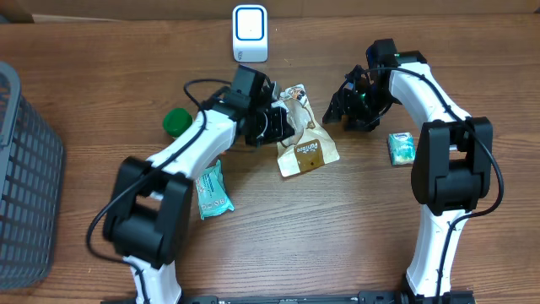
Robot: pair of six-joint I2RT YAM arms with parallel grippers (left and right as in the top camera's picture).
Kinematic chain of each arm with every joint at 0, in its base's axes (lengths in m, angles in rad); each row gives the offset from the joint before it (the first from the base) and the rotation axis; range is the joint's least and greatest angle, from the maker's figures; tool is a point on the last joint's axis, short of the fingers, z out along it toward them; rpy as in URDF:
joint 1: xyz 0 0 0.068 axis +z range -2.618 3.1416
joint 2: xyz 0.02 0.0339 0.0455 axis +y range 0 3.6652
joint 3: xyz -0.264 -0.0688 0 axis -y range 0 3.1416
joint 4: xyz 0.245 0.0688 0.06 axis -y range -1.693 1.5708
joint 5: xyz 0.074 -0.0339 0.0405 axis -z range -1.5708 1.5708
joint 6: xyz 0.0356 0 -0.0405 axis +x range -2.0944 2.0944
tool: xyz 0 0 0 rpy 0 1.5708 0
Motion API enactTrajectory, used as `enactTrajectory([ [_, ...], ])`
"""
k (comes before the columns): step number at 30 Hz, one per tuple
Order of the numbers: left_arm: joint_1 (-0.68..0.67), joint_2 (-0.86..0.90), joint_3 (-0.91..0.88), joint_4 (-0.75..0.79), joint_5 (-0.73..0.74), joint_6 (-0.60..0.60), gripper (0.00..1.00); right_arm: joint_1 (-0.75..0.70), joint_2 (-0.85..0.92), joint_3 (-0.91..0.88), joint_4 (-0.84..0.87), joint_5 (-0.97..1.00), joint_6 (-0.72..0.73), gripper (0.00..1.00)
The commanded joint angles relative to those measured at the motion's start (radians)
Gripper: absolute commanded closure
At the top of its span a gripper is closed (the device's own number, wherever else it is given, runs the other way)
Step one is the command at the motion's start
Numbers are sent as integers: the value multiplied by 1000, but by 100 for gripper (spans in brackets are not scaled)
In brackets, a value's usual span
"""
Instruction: Scan the item barcode
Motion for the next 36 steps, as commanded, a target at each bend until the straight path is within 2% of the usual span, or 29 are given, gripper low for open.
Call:
enactTrajectory([
  [1, -9, 76, -3, 11, -10, -67, 96, 2, -3, -5, 3, -13, -8, 34],
  [6, -10, 143, -3, 15, -81, -107, 96, 2, -3, -5, 3, -13, -8, 34],
  [16, -10, 276, -3, 34, -78, -163, 96, 3, -3, -14, 8, -47, -37, 36],
  [25, -3, 296, -3, 32, -71, -179, 96, 14, -3, -159, 163, -130, -42, 42],
  [30, -3, 296, -3, 29, -71, -179, 96, 22, -3, -229, 253, -264, -99, 42],
  [36, -3, 296, -3, 29, -71, -179, 96, 71, -3, -254, 274, -307, -116, 43],
])
